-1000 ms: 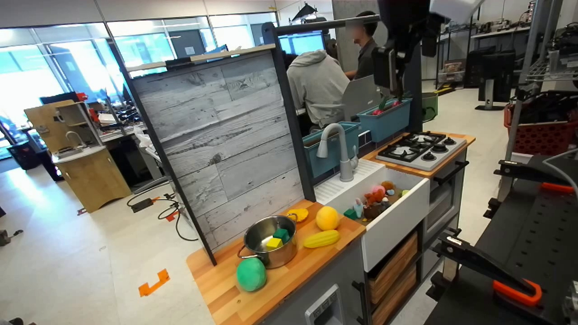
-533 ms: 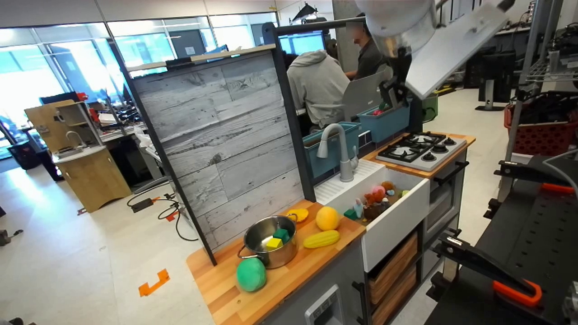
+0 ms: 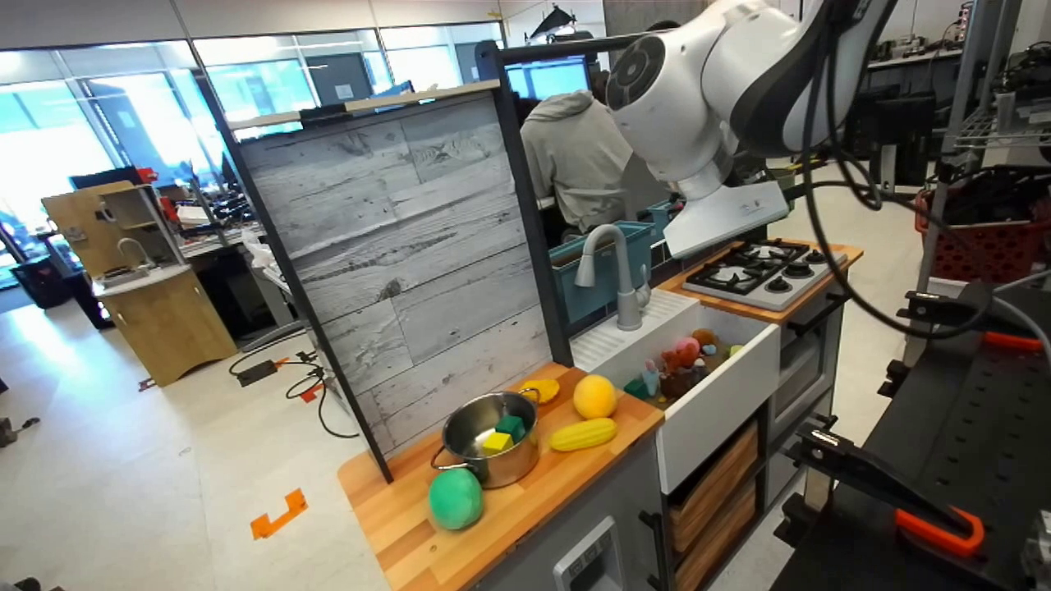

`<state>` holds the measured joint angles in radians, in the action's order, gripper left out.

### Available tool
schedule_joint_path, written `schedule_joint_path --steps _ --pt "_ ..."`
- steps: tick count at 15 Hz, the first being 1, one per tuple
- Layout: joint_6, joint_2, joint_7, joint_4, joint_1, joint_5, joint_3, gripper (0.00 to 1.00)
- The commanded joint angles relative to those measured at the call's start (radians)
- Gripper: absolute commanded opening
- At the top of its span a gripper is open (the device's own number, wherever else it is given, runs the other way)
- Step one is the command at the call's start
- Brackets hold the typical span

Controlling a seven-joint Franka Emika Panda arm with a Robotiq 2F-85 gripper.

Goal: Move the radish to the green container on the left.

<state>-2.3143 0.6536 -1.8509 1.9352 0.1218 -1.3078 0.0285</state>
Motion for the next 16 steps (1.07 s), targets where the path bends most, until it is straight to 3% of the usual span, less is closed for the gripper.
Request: schedule_joint_path --steps 1,10,16 --pt "-0.017 0.196 -0.144 -0.258 -0.041 -0.014 -0.09 1.0" --pt "0.068 0.527 -0.397 -0.79 -0.053 0.006 -0.234 1.0" --pt "0.28 0.721 -0.461 -1.09 -0.044 0.016 -0.3 1.0"
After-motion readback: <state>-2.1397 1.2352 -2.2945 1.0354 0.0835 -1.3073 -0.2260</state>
